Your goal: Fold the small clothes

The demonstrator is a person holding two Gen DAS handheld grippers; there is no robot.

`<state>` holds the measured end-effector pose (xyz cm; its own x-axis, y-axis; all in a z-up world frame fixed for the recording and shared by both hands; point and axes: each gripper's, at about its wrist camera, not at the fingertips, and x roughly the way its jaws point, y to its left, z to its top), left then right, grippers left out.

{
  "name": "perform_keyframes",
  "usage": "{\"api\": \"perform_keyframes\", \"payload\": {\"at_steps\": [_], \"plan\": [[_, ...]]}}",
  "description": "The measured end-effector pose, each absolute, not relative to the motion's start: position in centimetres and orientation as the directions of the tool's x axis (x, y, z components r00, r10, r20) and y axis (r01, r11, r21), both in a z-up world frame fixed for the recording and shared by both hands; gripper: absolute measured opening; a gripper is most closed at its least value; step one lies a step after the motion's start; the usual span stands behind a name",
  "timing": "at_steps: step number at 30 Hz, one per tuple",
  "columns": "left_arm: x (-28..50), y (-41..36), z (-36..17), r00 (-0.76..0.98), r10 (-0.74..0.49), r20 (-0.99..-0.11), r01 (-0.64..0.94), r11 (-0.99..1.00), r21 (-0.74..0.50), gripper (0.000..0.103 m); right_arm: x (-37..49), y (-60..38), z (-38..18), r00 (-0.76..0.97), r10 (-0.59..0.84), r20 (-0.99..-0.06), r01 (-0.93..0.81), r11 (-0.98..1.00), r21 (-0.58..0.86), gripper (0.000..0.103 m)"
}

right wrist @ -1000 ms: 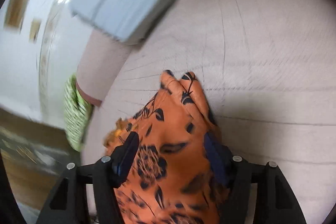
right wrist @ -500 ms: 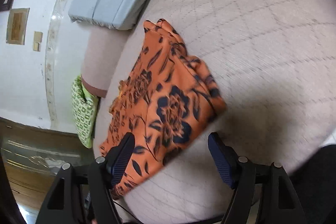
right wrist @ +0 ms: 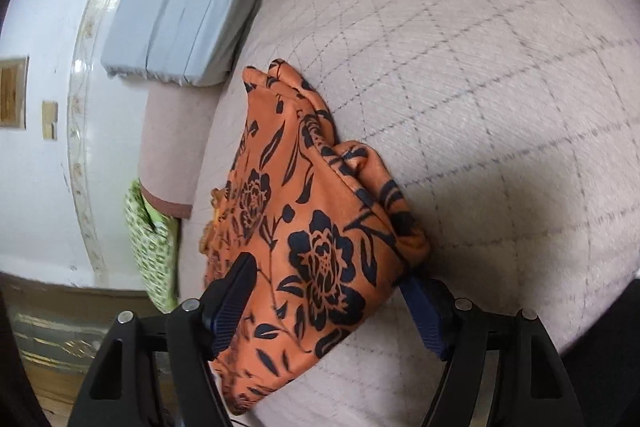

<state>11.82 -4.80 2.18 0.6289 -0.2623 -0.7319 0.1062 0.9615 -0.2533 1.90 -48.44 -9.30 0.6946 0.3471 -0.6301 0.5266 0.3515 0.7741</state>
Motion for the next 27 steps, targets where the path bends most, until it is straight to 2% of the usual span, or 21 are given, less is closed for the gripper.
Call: {"api": "perform_keyframes", "payload": {"at_steps": [6, 8, 13, 15, 16, 17, 18, 19, 20, 21, 22, 23, 24, 25, 27], "plan": [[11.7, -5.0, 2.3, 0.635, -0.244, -0.733, 0.099, 0.967, -0.236, 0.068, 3.0, -48.5, -8.4, 0.695, 0.344, -0.632, 0.509, 0.387, 0.769, 0.077], [11.6, -5.5, 2.4, 0.632, -0.262, -0.730, 0.113, 0.962, -0.247, 0.074, 3.6, -48.4, -8.4, 0.686, 0.343, -0.642, 0.492, 0.432, 0.756, 0.077], [12.3, -8.1, 3.4, 0.603, -0.287, -0.744, 0.144, 0.957, -0.253, 0.074, 3.8, -48.7, -8.9, 0.687, 0.355, -0.634, 0.493, 0.414, 0.765, 0.077], [12.6, -9.9, 2.8, 0.617, -0.229, -0.753, 0.160, 0.973, -0.165, 0.075, 4.1, -48.7, -8.9, 0.677, 0.359, -0.642, 0.492, 0.428, 0.758, 0.075], [13.0, -10.5, 2.0, 0.593, -0.198, -0.781, 0.161, 0.979, -0.126, 0.075, 4.4, -48.7, -8.9, 0.669, 0.361, -0.650, 0.494, 0.438, 0.751, 0.074], [13.8, -11.8, -0.6, 0.508, -0.144, -0.849, 0.180, 0.982, -0.058, 0.075, 4.6, -48.7, -9.0, 0.664, 0.358, -0.656, 0.496, 0.446, 0.745, 0.071], [13.9, -12.5, -2.0, 0.488, -0.111, -0.866, 0.207, 0.978, -0.009, 0.076, 4.9, -48.8, -9.2, 0.655, 0.360, -0.665, 0.503, 0.449, 0.739, 0.068], [13.2, -13.0, -1.8, 0.547, -0.090, -0.833, 0.224, 0.974, 0.042, 0.076, 4.9, -49.0, -9.2, 0.652, 0.358, -0.668, 0.511, 0.443, 0.736, 0.065], [12.8, -13.2, -1.1, 0.554, -0.081, -0.829, 0.222, 0.974, 0.054, 0.068, 4.9, -49.0, -9.0, 0.648, 0.350, -0.676, 0.523, 0.441, 0.729, 0.062], [12.3, -13.1, 0.2, 0.546, -0.154, -0.823, 0.241, 0.970, -0.022, 0.066, 4.8, -49.0, -8.6, 0.652, 0.349, -0.673, 0.512, 0.452, 0.730, 0.061], [11.8, -12.7, 1.4, 0.567, -0.238, -0.789, 0.268, 0.959, -0.097, 0.067, 4.9, -48.8, -8.1, 0.658, 0.347, -0.668, 0.495, 0.470, 0.731, 0.061], [11.1, -12.5, 2.3, 0.608, -0.266, -0.748, 0.281, 0.953, -0.110, 0.069, 5.0, -48.6, -8.0, 0.656, 0.347, -0.670, 0.491, 0.479, 0.728, 0.062], [10.6, -12.6, 2.6, 0.644, -0.229, -0.730, 0.277, 0.959, -0.058, 0.072, 5.3, -48.6, -8.4, 0.643, 0.346, -0.683, 0.509, 0.474, 0.719, 0.064], [10.8, -12.9, 2.0, 0.643, -0.185, -0.743, 0.269, 0.963, -0.006, 0.076, 5.5, -48.7, -9.1, 0.638, 0.352, -0.685, 0.521, 0.459, 0.720, 0.067], [12.5, -13.4, -2.1, 0.497, -0.120, -0.860, 0.269, 0.963, 0.021, 0.077, 5.9, -48.7, -9.6, 0.646, 0.345, -0.681, 0.511, 0.468, 0.721, 0.068]]}}
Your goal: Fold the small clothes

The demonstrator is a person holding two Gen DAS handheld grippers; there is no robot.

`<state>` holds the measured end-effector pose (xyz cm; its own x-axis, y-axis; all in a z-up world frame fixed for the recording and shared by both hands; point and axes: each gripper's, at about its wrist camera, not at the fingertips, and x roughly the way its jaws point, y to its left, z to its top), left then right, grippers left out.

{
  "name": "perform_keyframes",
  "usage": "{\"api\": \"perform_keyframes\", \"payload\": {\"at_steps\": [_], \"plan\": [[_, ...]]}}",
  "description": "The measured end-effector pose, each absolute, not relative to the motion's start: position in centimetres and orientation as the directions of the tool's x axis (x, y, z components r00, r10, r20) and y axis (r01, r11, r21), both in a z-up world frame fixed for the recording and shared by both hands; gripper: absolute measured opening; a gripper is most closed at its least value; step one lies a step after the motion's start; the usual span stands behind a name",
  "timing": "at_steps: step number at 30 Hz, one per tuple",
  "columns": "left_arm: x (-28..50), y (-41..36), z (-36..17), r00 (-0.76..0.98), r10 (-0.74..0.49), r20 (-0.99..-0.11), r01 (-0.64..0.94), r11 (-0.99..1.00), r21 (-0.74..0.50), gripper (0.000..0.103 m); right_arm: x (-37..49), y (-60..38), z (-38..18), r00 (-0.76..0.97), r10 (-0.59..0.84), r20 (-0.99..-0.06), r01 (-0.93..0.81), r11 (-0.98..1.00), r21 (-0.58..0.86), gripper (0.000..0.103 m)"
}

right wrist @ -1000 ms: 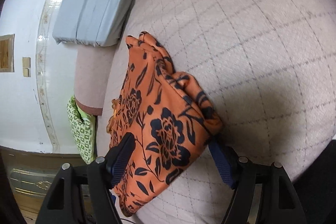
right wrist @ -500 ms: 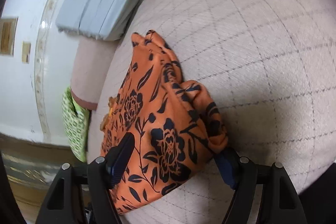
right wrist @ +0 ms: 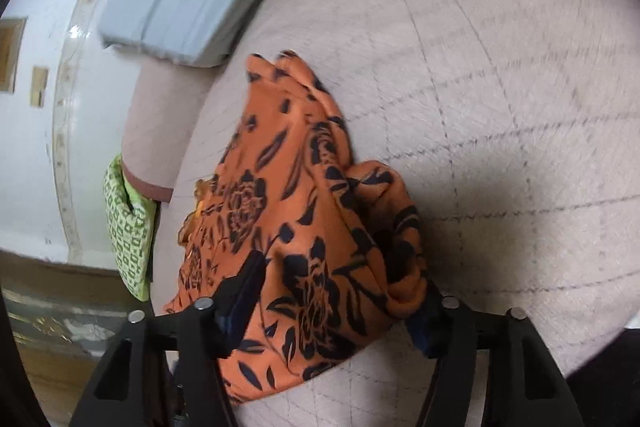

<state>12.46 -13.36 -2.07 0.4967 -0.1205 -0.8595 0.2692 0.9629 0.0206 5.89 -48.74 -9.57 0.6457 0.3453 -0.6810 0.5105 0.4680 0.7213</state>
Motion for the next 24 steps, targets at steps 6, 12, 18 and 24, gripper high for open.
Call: {"api": "perform_keyframes", "payload": {"at_steps": [6, 12, 18, 24], "plan": [[12.1, -12.2, -1.5, 0.528, -0.189, -0.828, 0.267, 0.962, -0.049, 0.027, 8.0, -46.8, -6.6, 0.569, 0.277, -0.774, 0.465, 0.668, 0.581, 0.009], [13.1, -10.4, -2.4, 0.472, -0.289, -0.833, 0.247, 0.950, -0.190, 0.025, 10.4, -41.1, 0.5, 0.615, 0.188, -0.765, 0.336, 0.816, 0.471, 0.009], [9.8, 0.8, 3.6, 0.733, -0.281, -0.620, 0.034, 0.925, -0.379, 0.033, 11.6, -26.4, 9.0, 0.686, 0.232, -0.689, -0.024, 0.954, 0.298, 0.009], [9.6, 10.8, 0.5, 0.727, -0.083, -0.682, -0.326, 0.832, -0.449, 0.038, 12.3, -10.1, 4.5, 0.581, 0.289, -0.761, -0.279, 0.949, 0.147, 0.010]]}}
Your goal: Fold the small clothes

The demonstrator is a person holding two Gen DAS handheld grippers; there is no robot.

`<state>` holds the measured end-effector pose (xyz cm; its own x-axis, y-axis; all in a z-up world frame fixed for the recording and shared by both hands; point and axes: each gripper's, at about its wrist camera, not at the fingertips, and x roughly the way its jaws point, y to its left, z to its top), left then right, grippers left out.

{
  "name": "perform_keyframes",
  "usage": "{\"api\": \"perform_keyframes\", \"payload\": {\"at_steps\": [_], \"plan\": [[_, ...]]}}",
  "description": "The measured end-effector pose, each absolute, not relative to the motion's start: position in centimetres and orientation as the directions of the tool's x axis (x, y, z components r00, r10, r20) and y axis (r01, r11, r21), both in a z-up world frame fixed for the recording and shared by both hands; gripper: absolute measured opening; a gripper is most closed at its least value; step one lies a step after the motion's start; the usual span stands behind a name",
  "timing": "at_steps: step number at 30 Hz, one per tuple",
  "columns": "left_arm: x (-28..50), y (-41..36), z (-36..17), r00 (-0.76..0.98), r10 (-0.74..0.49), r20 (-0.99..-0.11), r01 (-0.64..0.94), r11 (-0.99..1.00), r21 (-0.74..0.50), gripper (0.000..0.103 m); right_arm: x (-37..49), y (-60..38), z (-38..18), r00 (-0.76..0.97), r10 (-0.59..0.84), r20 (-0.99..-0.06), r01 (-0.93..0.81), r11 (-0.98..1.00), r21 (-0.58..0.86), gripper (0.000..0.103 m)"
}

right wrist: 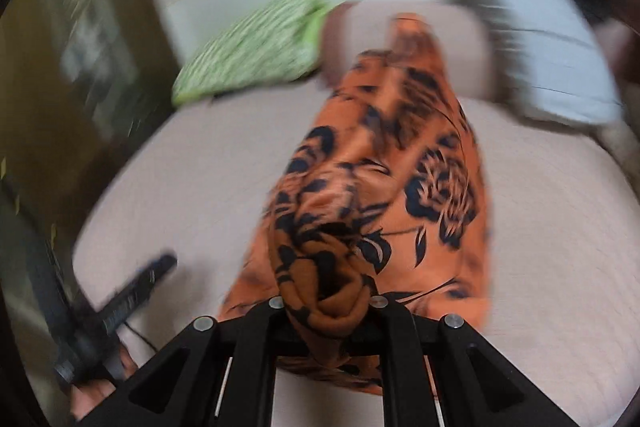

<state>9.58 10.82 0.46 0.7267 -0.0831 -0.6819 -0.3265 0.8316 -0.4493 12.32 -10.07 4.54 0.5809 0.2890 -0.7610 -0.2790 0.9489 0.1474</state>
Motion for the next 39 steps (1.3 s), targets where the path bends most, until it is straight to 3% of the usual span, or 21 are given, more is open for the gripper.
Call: {"api": "perform_keyframes", "payload": {"at_steps": [3, 5, 10, 21, 24, 26, 27, 28, 32, 35, 37, 39], "plan": [[9.9, 13.3, -1.4, 0.675, -0.083, -0.733, -0.423, 0.770, -0.477, 0.038, 13.5, -4.4, -4.2, 0.388, 0.198, -0.900, -0.334, 0.940, 0.063, 0.016], [10.0, 13.6, -1.7, 0.674, -0.086, -0.733, -0.435, 0.756, -0.489, 0.038, 12.3, -3.2, -3.6, 0.473, 0.158, -0.867, -0.343, 0.939, -0.016, 0.017], [10.9, 12.6, -1.2, 0.694, -0.105, -0.713, -0.390, 0.777, -0.494, 0.038, 13.9, -4.3, -2.3, 0.390, 0.241, -0.889, -0.335, 0.936, 0.106, 0.020], [10.2, 14.2, -0.8, 0.694, -0.102, -0.713, -0.413, 0.755, -0.509, 0.038, 14.4, -4.4, 0.9, 0.427, 0.361, -0.829, -0.352, 0.911, 0.215, 0.019], [10.4, 13.6, -0.7, 0.694, -0.106, -0.712, -0.397, 0.768, -0.502, 0.038, 13.5, -4.4, -3.2, 0.367, 0.322, -0.873, -0.385, 0.907, 0.173, 0.032], [10.4, 13.3, -0.3, 0.702, -0.100, -0.705, -0.389, 0.775, -0.497, 0.041, 11.9, -5.1, -2.2, 0.424, 0.396, -0.815, -0.424, 0.881, 0.208, 0.042], [10.4, 13.1, -0.1, 0.708, -0.096, -0.700, -0.384, 0.780, -0.495, 0.042, 11.7, -5.4, -2.0, 0.385, 0.448, -0.807, -0.435, 0.859, 0.270, 0.069], [10.4, 12.9, 0.2, 0.714, -0.096, -0.693, -0.373, 0.786, -0.493, 0.043, 11.4, -6.3, -1.6, 0.350, 0.515, -0.782, -0.430, 0.830, 0.354, 0.073], [10.6, 10.9, 1.5, 0.751, -0.139, -0.645, -0.270, 0.828, -0.492, 0.043, 9.9, -11.6, 0.1, 0.430, 0.551, -0.715, -0.350, 0.832, 0.430, 0.073], [10.9, 7.4, 2.6, 0.751, -0.251, -0.611, -0.093, 0.875, -0.474, 0.043, 8.9, -17.1, -0.5, 0.479, 0.525, -0.703, -0.220, 0.847, 0.483, 0.073], [11.2, 4.4, 2.6, 0.714, -0.330, -0.618, 0.035, 0.897, -0.440, 0.044, 8.0, -20.0, -0.9, 0.499, 0.522, -0.691, -0.164, 0.840, 0.517, 0.073], [11.9, 1.6, 1.4, 0.645, -0.319, -0.695, 0.098, 0.936, -0.338, 0.044, 7.6, -21.6, -1.0, 0.513, 0.529, -0.677, -0.148, 0.831, 0.537, 0.073]]}}
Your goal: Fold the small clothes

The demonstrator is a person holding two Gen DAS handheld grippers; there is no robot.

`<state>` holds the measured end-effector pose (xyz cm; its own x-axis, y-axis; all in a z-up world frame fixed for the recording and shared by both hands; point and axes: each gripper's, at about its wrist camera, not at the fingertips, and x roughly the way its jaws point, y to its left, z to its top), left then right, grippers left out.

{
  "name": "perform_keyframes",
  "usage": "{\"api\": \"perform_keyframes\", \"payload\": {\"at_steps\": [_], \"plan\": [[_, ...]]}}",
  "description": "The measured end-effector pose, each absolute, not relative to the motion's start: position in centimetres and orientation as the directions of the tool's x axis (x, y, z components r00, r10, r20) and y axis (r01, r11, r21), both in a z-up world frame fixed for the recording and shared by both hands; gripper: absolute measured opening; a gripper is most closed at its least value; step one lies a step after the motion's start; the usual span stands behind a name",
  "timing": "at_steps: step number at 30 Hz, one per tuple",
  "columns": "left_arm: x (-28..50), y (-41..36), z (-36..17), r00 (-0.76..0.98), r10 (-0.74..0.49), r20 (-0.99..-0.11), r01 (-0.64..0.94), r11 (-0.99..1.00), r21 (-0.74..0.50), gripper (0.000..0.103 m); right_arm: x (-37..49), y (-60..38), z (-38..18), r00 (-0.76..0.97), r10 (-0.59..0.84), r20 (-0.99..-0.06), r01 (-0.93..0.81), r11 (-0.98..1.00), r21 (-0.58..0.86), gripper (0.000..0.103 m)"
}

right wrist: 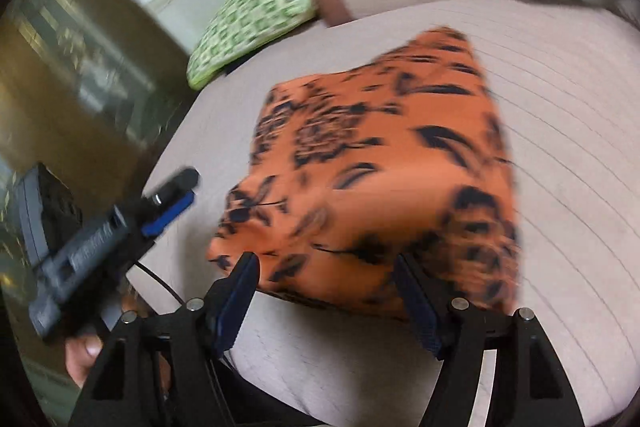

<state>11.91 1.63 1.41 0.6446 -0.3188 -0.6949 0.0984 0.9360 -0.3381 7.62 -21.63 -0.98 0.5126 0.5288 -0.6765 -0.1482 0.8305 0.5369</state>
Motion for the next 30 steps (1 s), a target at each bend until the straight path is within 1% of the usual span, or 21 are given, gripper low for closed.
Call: {"api": "perform_keyframes", "payload": {"at_steps": [2, 3, 5, 6, 7, 8, 10, 12, 14, 16, 17, 18, 19, 20, 22, 23, 24, 27, 28, 29, 30], "plan": [[12.7, 1.2, -1.1, 0.557, -0.169, -0.813, 0.012, 0.981, -0.195, 0.044, 7.2, -22.3, -0.8, 0.525, 0.530, -0.666, -0.152, 0.828, 0.539, 0.073], [12.9, 2.3, -2.2, 0.520, -0.155, -0.840, -0.036, 0.978, -0.204, 0.046, 6.8, -22.4, -0.5, 0.530, 0.530, -0.662, -0.155, 0.828, 0.539, 0.073], [12.6, 4.4, -1.8, 0.532, -0.225, -0.816, -0.077, 0.947, -0.312, 0.052, 6.6, -23.3, -0.8, 0.541, 0.532, -0.651, -0.146, 0.822, 0.550, 0.073], [12.2, 5.0, -1.3, 0.552, -0.210, -0.807, -0.090, 0.947, -0.309, 0.054, 6.7, -24.1, -1.3, 0.539, 0.533, -0.652, -0.124, 0.816, 0.564, 0.073], [11.9, 5.2, -1.1, 0.565, -0.171, -0.807, -0.100, 0.957, -0.272, 0.061, 7.1, -24.9, -2.0, 0.535, 0.536, -0.654, -0.094, 0.806, 0.584, 0.073], [11.9, 5.1, -1.2, 0.563, -0.158, -0.811, -0.099, 0.962, -0.256, 0.064, 7.3, -25.4, -2.8, 0.526, 0.547, -0.652, -0.074, 0.793, 0.605, 0.073], [12.3, 3.9, -1.9, 0.530, -0.146, -0.835, -0.071, 0.974, -0.215, 0.064, 8.3, -26.3, -4.9, 0.469, 0.593, -0.655, -0.009, 0.744, 0.668, 0.073], [12.3, 2.9, -1.6, 0.548, -0.089, -0.832, -0.063, 0.987, -0.147, 0.064, 8.6, -27.3, -5.3, 0.466, 0.630, -0.622, 0.029, 0.691, 0.722, 0.073], [11.8, 2.6, 0.1, 0.609, -0.063, -0.791, -0.064, 0.990, -0.128, 0.061, 8.5, -28.2, -4.2, 0.472, 0.656, -0.589, 0.029, 0.656, 0.754, 0.073], [10.5, 2.7, 2.9, 0.729, -0.068, -0.681, -0.066, 0.983, -0.169, 0.061, 8.1, -29.5, -2.5, 0.517, 0.634, -0.575, 0.007, 0.669, 0.743, 0.073], [10.1, 2.5, 3.7, 0.761, -0.076, -0.644, -0.057, 0.981, -0.184, 0.061, 8.1, -30.3, -1.9, 0.536, 0.623, -0.570, -0.002, 0.676, 0.737, 0.073], [9.8, 2.2, 4.7, 0.794, -0.105, -0.599, -0.028, 0.977, -0.210, 0.061, 8.1, -30.9, -1.5, 0.546, 0.614, -0.570, -0.002, 0.682, 0.731, 0.073], [10.1, 1.6, 5.3, 0.804, -0.142, -0.577, 0.006, 0.973, -0.231, 0.061, 8.6, -31.7, -1.5, 0.548, 0.601, -0.582, 0.005, 0.694, 0.720, 0.073], [11.0, 0.3, 5.9, 0.797, -0.204, -0.569, 0.064, 0.964, -0.256, 0.061, 9.4, -32.2, -1.8, 0.538, 0.594, -0.598, 0.015, 0.703, 0.711, 0.073], [12.6, -2.3, 6.1, 0.759, -0.279, -0.588, 0.144, 0.953, -0.266, 0.061, 11.4, -32.9, -2.6, 0.512, 0.605, -0.610, 0.028, 0.698, 0.716, 0.073], [13.6, -3.5, 5.9, 0.733, -0.324, -0.598, 0.183, 0.941, -0.285, 0.062, 12.4, -33.1, -3.1, 0.500, 0.624, -0.601, 0.031, 0.680, 0.732, 0.073], [14.5, -4.6, 5.4, 0.707, -0.342, -0.619, 0.193, 0.935, -0.296, 0.062, 13.2, -33.3, -3.5, 0.489, 0.644, -0.589, 0.035, 0.660, 0.751, 0.073], [16.4, -7.0, 2.1, 0.637, -0.254, -0.728, 0.131, 0.966, -0.223, 0.062, 16.5, -33.7, -6.2, 0.446, 0.765, -0.466, 0.072, 0.488, 0.870, 0.074], [17.3, -7.2, 0.5, 0.586, -0.199, -0.785, 0.080, 0.979, -0.189, 0.061, 17.5, -33.3, -7.4, 0.419, 0.778, -0.468, 0.093, 0.476, 0.874, 0.076], [18.0, -7.5, -0.8, 0.543, -0.184, -0.819, 0.067, 0.982, -0.177, 0.061, 17.9, -32.7, -8.4, 0.389, 0.776, -0.497, 0.124, 0.490, 0.863, 0.076], [17.8, -7.6, -1.1, 0.560, -0.174, -0.810, 0.070, 0.984, -0.163, 0.062, 18.1, -32.1, -9.9, 0.327, 0.780, -0.534, 0.168, 0.508, 0.845, 0.074]]}}
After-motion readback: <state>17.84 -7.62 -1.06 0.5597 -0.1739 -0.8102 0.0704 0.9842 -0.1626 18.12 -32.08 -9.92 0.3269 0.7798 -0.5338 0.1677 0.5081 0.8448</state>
